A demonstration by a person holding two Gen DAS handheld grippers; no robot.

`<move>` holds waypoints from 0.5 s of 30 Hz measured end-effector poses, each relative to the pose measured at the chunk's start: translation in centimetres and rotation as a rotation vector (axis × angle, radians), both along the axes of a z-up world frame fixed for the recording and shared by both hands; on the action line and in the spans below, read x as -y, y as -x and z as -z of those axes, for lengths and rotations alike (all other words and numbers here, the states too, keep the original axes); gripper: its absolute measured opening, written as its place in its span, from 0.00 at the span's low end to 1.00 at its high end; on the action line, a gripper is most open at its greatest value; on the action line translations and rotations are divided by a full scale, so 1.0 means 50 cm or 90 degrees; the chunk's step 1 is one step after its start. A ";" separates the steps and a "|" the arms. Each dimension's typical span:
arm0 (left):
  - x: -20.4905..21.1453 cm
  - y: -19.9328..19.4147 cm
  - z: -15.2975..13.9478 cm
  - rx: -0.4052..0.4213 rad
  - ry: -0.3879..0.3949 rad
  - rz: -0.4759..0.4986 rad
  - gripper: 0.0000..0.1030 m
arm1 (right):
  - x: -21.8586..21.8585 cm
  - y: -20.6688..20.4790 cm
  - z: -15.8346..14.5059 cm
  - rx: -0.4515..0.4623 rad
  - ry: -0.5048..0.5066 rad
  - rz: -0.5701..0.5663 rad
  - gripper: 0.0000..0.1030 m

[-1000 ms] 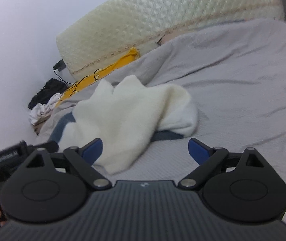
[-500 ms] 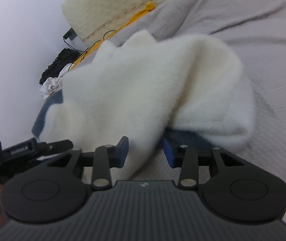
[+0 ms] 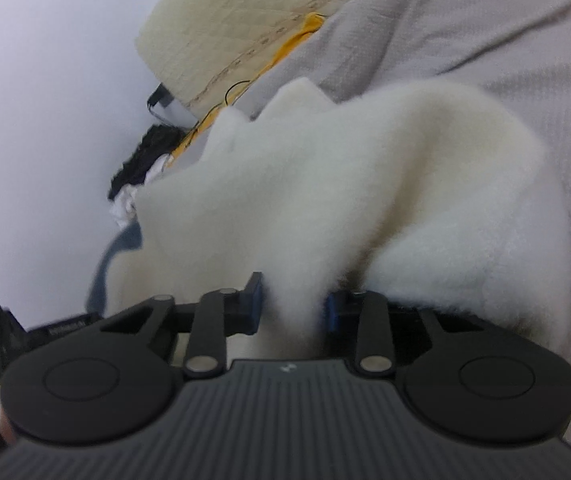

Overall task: Fold large clothes
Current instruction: 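Lower both grippers onto the cream fleece and pinch its edges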

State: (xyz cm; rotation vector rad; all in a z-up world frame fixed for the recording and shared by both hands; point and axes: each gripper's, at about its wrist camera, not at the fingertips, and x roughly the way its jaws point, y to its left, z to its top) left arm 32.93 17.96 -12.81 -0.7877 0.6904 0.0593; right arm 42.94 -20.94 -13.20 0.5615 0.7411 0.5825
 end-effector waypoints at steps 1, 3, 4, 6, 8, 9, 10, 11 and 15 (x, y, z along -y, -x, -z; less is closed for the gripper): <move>0.006 0.003 -0.016 0.015 0.008 -0.001 0.24 | 0.000 -0.002 -0.004 -0.007 0.003 0.005 0.24; 0.019 0.011 -0.037 0.042 -0.008 0.007 0.21 | 0.001 0.007 -0.019 -0.006 -0.006 0.014 0.22; 0.029 0.018 -0.052 0.059 -0.020 0.009 0.20 | 0.002 0.011 -0.029 0.001 -0.007 0.013 0.22; 0.037 0.037 -0.074 0.091 -0.018 0.009 0.19 | 0.002 0.025 -0.053 0.023 -0.001 0.009 0.21; 0.039 0.066 -0.106 0.128 -0.014 0.007 0.18 | 0.015 0.051 -0.081 0.049 -0.012 0.003 0.20; 0.038 0.081 -0.120 0.144 -0.012 0.007 0.18 | 0.021 0.065 -0.093 0.062 -0.016 -0.001 0.20; 0.041 0.101 -0.139 0.164 -0.011 0.010 0.18 | 0.029 0.082 -0.106 0.078 -0.015 -0.004 0.20; 0.049 0.129 -0.169 0.180 -0.009 0.013 0.18 | 0.038 0.102 -0.120 0.093 -0.014 -0.004 0.20; 0.065 0.224 -0.243 0.238 -0.007 0.028 0.18 | 0.062 0.170 -0.164 0.129 -0.019 0.003 0.20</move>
